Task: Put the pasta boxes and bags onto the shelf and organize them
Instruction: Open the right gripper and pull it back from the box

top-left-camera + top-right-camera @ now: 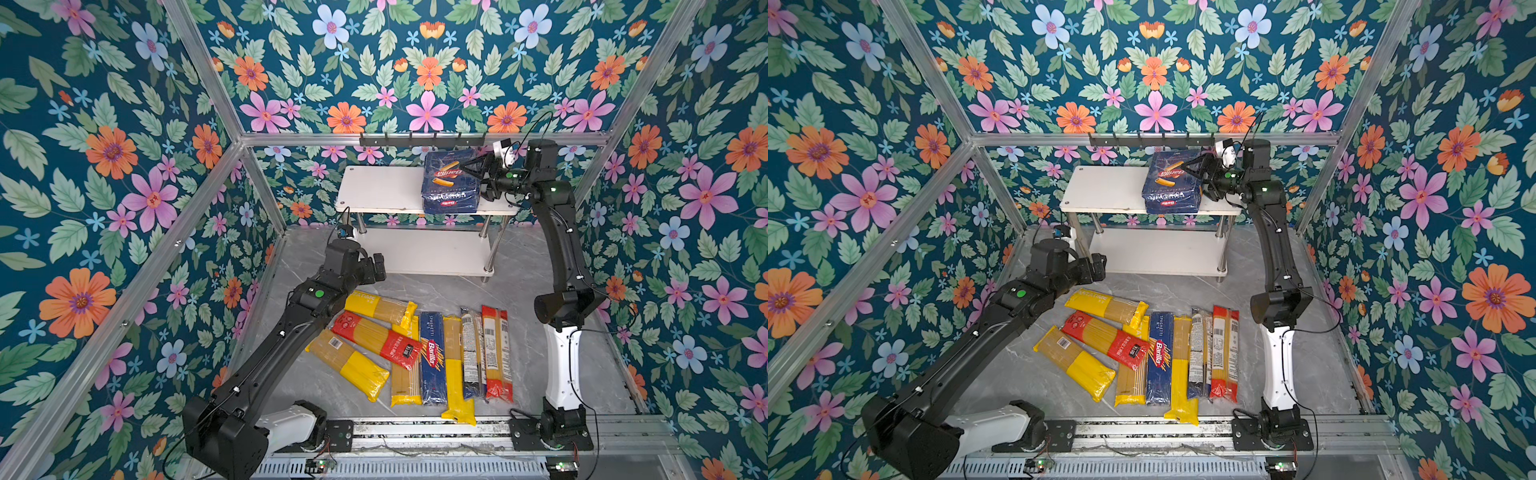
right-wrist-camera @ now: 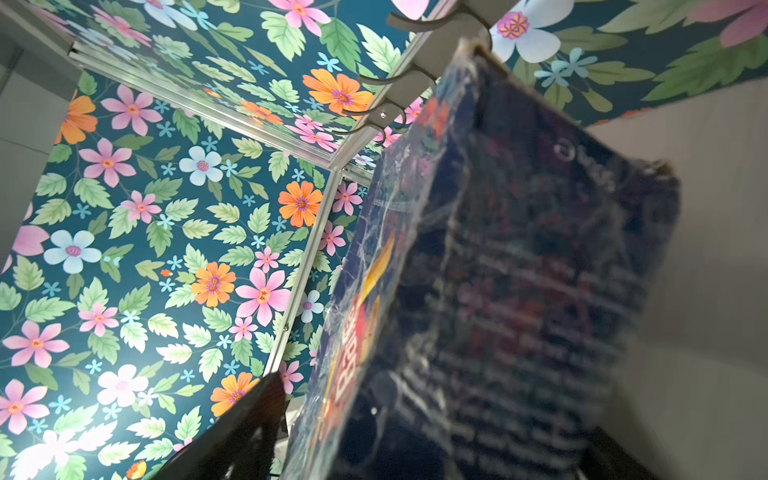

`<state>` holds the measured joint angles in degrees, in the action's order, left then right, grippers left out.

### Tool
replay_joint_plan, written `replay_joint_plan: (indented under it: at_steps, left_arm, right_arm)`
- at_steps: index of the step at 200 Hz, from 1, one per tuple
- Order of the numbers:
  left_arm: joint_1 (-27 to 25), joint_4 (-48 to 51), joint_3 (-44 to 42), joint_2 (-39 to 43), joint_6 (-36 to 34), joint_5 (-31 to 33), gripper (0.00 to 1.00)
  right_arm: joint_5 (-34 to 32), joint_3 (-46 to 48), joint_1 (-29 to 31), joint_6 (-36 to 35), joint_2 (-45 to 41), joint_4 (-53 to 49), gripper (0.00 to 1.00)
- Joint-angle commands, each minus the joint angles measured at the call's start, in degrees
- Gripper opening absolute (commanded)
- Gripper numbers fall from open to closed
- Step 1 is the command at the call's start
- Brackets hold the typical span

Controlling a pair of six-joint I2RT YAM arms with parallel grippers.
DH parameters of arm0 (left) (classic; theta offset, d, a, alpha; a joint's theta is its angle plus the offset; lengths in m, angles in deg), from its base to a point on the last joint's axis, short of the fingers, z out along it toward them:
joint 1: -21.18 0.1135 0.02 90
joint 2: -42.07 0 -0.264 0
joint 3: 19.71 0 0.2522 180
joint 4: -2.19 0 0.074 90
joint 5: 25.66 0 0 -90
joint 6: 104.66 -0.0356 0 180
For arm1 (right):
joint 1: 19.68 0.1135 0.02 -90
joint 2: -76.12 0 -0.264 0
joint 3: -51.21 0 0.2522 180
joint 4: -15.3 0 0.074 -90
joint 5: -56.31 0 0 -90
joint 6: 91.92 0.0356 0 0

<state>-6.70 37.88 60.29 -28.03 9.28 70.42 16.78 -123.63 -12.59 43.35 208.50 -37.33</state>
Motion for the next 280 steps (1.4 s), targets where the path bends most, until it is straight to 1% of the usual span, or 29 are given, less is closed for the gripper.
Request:
replay_joint_plan:
  at_steps: [1,36,66,144,159,177,203,224,251,280]
  left_arm:
    - [-0.01,-2.03,0.2,-0.76,0.27,-1.08,0.98]
    - [0.0,-2.52,0.66,-1.77,0.05,-1.53,0.98]
    - [0.02,-3.37,0.9,-2.74,-0.03,-2.13,0.98]
    - [-0.03,-4.25,-0.32,-2.98,-0.04,-2.24,0.99]
    - [0.02,-4.86,-1.04,-2.46,-0.04,-1.63,1.0]
    - [0.01,-5.21,-1.75,-1.89,-0.26,-0.84,1.0]
    - [0.02,-5.22,-2.34,-1.45,-0.54,-0.05,1.0]
    - [0.06,-5.39,-2.78,-0.96,-0.65,-0.02,1.0]
    - [0.0,-5.75,-3.55,0.35,-0.65,-0.08,1.0]
    - [0.11,-6.16,-5.06,2.6,-1.59,0.49,1.0]
  right_arm:
    - [-2.36,-0.11,-0.13,-2.57,0.01,-1.45,0.95]
    - [-4.14,2.51,-1.32,-4.98,-2.37,-2.47,0.96]
    - [-5.96,2.29,-2.05,-7.64,-3.23,-5.45,0.97]
    - [-7.87,3.35,-2.79,-11.15,-5.23,-9.8,0.97]
    - [-9.01,4.15,-2.84,-12.69,-6.32,-11.26,0.97]
    - [-12.16,5.68,-2.83,-14.7,-8.06,-13.75,0.98]
    - [-15.96,9.98,-2.79,-17.74,-12.02,-16.42,0.99]
    - [-19.42,15.26,-2.59,-20.19,-16.67,-17.37,0.99]
    - [-24.91,23.37,-1.57,-22.95,-23.92,-17.77,0.99]
    - [-30.34,34.19,0.6,-26.03,-32.91,-17.48,0.99]
